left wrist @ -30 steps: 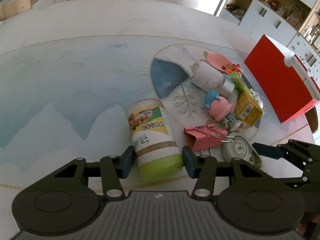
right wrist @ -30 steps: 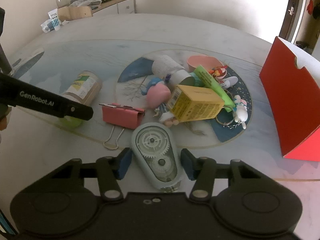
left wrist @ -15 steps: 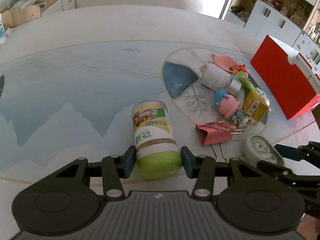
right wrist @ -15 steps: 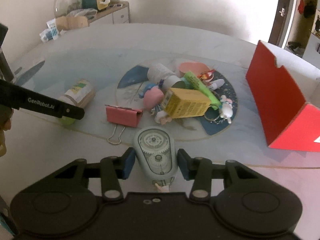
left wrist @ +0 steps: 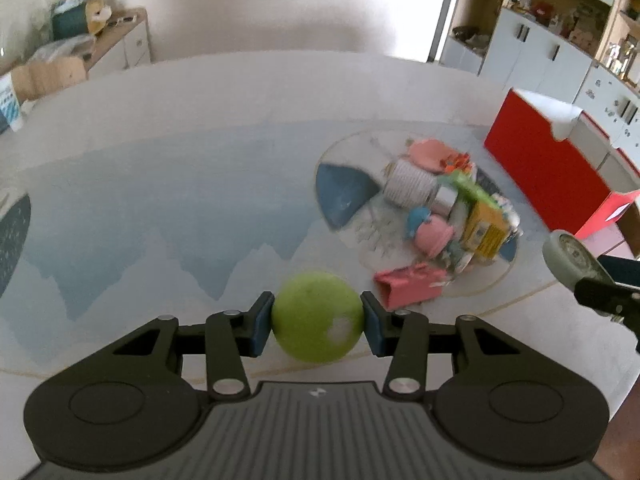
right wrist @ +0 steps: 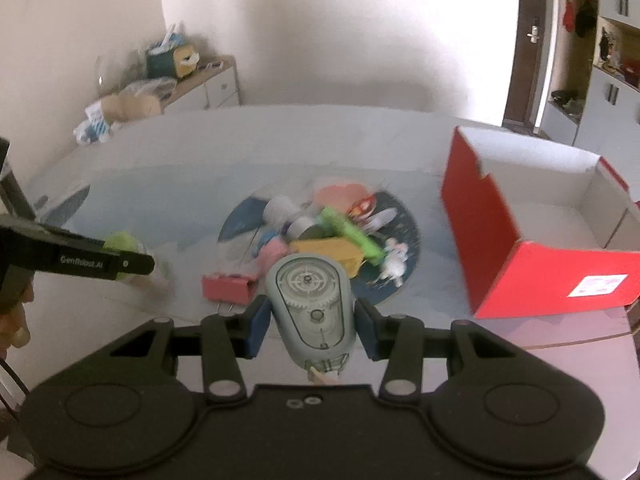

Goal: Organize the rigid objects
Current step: 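Carry the jar and dispenser into the red shoebox and release both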

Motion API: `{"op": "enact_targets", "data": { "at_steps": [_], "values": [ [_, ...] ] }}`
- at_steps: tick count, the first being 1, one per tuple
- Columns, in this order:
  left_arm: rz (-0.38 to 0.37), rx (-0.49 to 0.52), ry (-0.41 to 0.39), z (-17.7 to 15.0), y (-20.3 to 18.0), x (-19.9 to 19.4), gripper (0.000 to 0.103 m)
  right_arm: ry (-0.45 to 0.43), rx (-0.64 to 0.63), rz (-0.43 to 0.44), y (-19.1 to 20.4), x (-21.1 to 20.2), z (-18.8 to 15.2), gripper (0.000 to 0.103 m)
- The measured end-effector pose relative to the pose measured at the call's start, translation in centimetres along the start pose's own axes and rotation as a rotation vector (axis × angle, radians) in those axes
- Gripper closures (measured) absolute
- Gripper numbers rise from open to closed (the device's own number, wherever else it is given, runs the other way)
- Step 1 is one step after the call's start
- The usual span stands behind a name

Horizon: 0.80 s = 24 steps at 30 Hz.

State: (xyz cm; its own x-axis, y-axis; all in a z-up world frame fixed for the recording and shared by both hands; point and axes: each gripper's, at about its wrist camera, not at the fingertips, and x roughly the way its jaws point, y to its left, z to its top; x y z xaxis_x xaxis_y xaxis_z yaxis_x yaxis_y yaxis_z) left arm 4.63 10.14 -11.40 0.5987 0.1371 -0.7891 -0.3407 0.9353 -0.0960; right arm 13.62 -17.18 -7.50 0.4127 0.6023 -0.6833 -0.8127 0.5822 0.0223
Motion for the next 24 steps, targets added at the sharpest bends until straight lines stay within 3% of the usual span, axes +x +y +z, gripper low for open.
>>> {"op": "enact_targets", "data": {
  "at_steps": [12, 24],
  "values": [
    [-0.104, 0.010, -0.066, 4.4, -4.2, -2.5, 0.059, -0.074, 0.031, -0.084, -6.2, -2.7, 3.0, 0.058],
    [-0.225, 0.130, -0.113, 11.1, -13.9, -1.6, 0.059, -0.055, 0.080, -0.177, -14.2, -1.2, 4.6, 0.058]
  ]
}}
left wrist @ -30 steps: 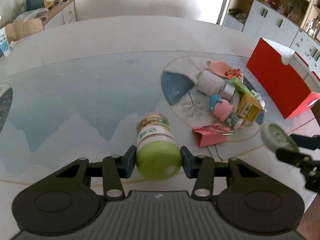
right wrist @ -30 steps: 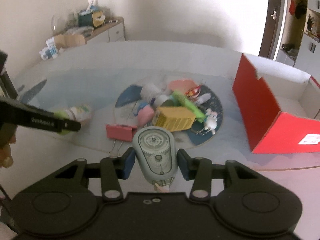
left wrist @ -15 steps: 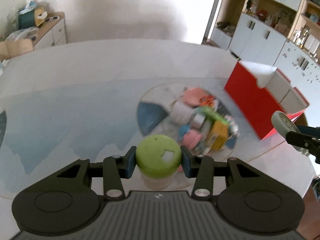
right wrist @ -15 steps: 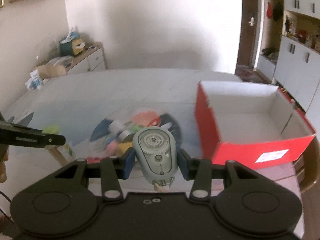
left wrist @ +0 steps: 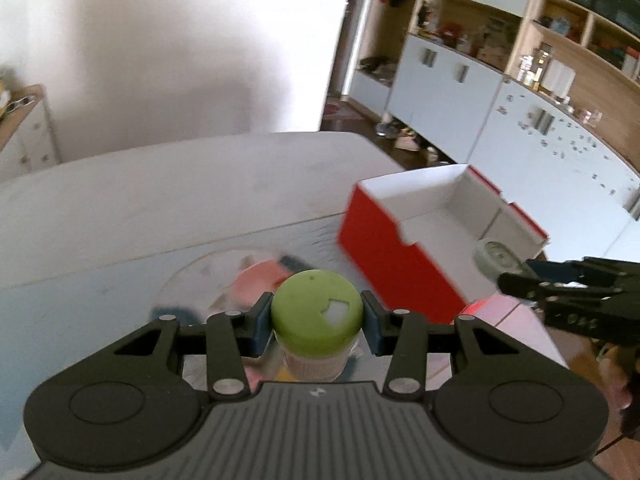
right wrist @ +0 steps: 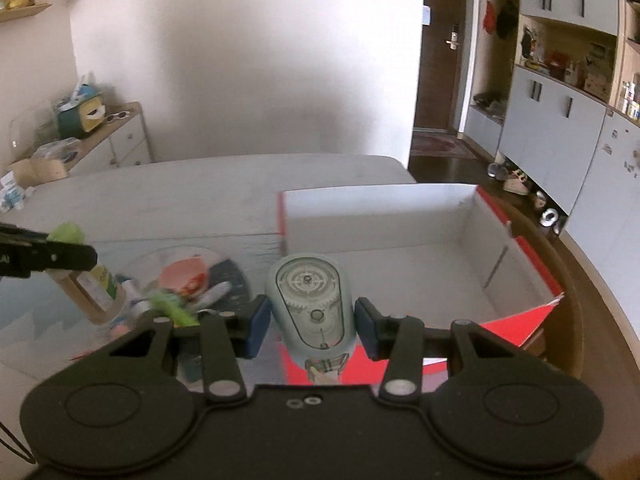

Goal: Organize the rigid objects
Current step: 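Carry the jar and dispenser into the red shoebox and release both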

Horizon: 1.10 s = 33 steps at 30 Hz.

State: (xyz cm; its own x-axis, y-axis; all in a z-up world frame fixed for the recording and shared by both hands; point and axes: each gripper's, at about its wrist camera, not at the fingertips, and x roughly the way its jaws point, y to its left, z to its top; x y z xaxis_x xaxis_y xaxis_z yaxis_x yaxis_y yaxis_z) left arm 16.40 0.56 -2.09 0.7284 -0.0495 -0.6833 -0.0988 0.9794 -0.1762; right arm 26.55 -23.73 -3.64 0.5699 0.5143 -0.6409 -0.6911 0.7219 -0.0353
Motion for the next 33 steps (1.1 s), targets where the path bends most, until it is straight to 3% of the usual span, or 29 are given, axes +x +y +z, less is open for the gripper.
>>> {"op": "enact_targets", "data": {
  "at_steps": [15, 25, 30, 33],
  "values": [
    [-0.080, 0.072, 0.041, 7.2, -10.9, 8.5, 0.059, 0.063, -0.025, -0.018, -8.4, 4.7, 1.9, 0.058],
    [-0.081, 0.096, 0.135, 8.5, -16.3, 16.3, 0.059, 0.144, -0.073, -0.014, -11.9, 9.2, 2.0, 0.058],
    [-0.059, 0.087, 0.198, 7.8, -17.1, 19.8, 0.059, 0.178, -0.088, -0.015, -12.9, 11.0, 1.9, 0.064],
    [-0.039, 0.082, 0.232, 7.4, -17.3, 21.7, 0.059, 0.199, -0.100, -0.006, -13.3, 11.8, 1.7, 0.072]
  ]
}}
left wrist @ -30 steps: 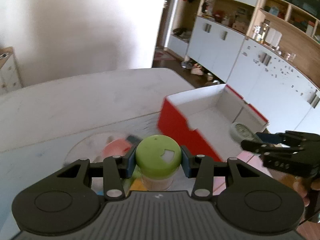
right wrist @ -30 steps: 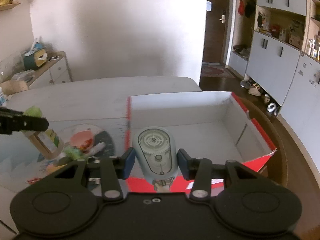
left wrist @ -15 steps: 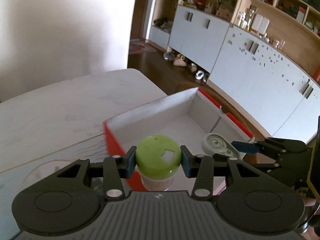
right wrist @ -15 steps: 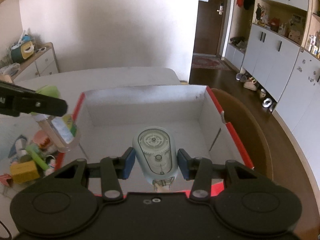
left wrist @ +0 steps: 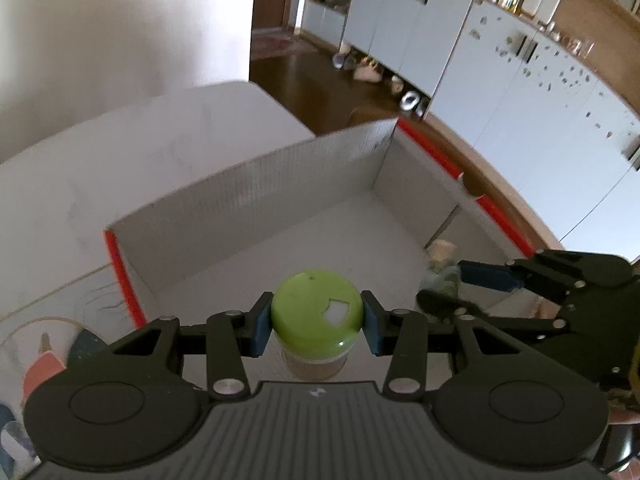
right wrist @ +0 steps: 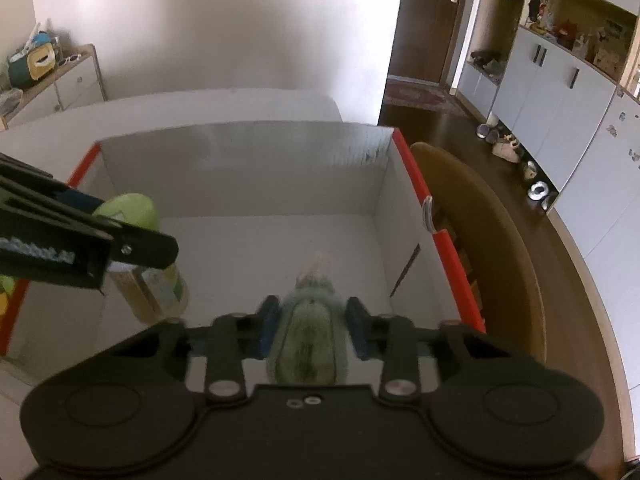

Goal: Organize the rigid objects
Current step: 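Carry the jar and dispenser into the red shoebox and release both, then withdraw both tools from the shoebox back toward the pile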

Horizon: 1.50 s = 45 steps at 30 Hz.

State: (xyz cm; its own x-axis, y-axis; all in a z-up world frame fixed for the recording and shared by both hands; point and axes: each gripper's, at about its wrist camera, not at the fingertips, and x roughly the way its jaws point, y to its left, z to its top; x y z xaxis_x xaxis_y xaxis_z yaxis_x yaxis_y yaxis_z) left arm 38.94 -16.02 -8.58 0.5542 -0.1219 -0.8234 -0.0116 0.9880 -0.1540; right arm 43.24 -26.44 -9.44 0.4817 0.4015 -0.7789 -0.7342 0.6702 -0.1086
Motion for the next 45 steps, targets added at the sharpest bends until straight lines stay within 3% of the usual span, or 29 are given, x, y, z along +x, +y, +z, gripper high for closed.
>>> {"op": "enact_targets", "data": {
  "at_steps": [11, 25, 28, 29, 30, 33, 45],
  "values": [
    [0.024, -0.004, 0.095, 0.6, 0.0, 4.0, 0.059, 0.022, -0.004, 0.056, -0.7, 0.4, -0.1, 0.069],
    [0.062, 0.001, 0.100, 2.4, -0.4, 5.2, 0.058, 0.023, 0.013, 0.085, -1.0, -0.3, 0.3, 0.058],
    [0.084, -0.012, 0.116, 2.3, -0.1, 5.0, 0.055, 0.017, 0.012, 0.084, -0.9, -0.4, 0.6, 0.054],
    [0.091, -0.017, 0.117, 2.3, 0.0, 4.9, 0.049, 0.014, 0.012, 0.086, -0.9, -0.5, 0.6, 0.052],
    [0.096, -0.024, 0.115, 2.2, 0.2, 4.7, 0.041, 0.011, 0.012, 0.088, -0.9, -0.7, 0.5, 0.051],
    [0.090, -0.054, 0.085, 2.0, 0.8, 3.7, 0.034, 0.005, 0.015, 0.091, -1.0, -1.1, 0.3, 0.049],
    [0.108, -0.063, 0.014, 0.6, 1.1, -0.1, 0.033, -0.029, -0.005, 0.110, -0.4, -3.5, -0.5, 0.045]
  ]
}}
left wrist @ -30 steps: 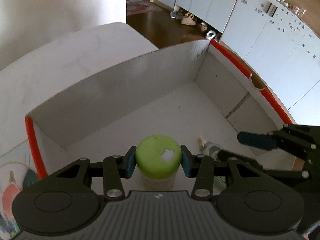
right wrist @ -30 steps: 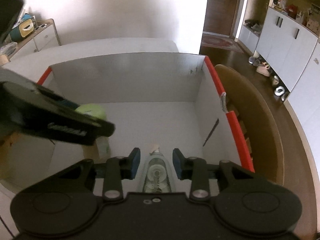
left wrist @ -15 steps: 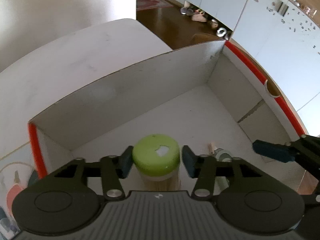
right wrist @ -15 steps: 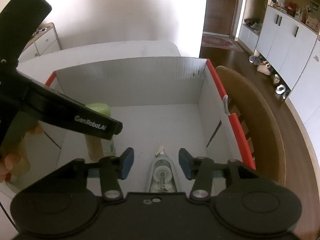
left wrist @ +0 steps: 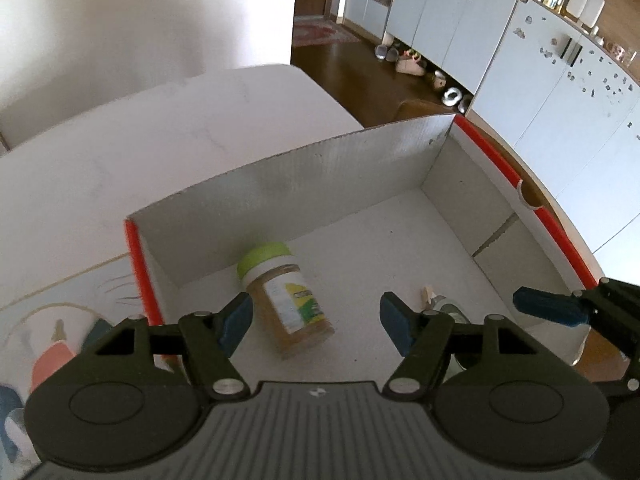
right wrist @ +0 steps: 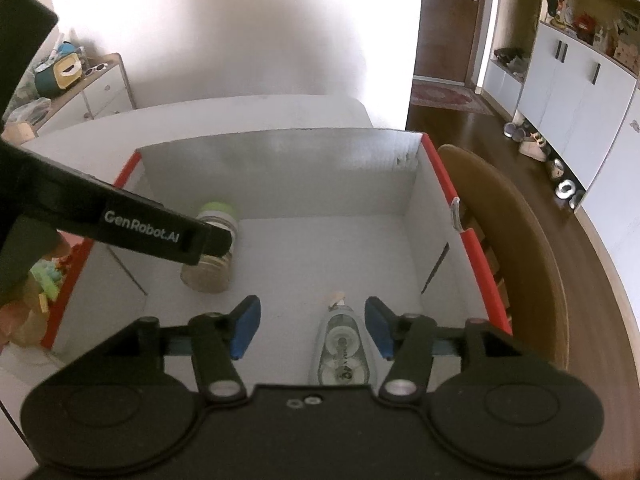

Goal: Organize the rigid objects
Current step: 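Withdraw both tools from the shoebox back toward the pile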

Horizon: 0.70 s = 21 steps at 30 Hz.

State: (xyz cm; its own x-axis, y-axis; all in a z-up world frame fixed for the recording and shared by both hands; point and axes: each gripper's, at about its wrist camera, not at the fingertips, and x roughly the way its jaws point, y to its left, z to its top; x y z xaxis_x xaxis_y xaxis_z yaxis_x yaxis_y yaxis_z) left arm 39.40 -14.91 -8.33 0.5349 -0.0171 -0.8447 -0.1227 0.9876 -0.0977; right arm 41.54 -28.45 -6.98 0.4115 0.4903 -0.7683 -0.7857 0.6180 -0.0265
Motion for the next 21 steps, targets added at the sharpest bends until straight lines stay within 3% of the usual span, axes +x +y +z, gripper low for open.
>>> {"op": "enact_targets", "data": {
  "at_steps": [12, 21],
  "values": [
    [-0.010, 0.021, -0.101, -2.7, 1.1, -5.2, 0.033, -0.052, -0.007, 0.011, 1.8, -3.5, 0.0, 0.039],
    [-0.036, 0.044, -0.162, -5.1, 3.2, -9.1, 0.033, -0.097, 0.014, 0.019, 5.3, -6.2, -0.1, 0.034]
  ]
}}
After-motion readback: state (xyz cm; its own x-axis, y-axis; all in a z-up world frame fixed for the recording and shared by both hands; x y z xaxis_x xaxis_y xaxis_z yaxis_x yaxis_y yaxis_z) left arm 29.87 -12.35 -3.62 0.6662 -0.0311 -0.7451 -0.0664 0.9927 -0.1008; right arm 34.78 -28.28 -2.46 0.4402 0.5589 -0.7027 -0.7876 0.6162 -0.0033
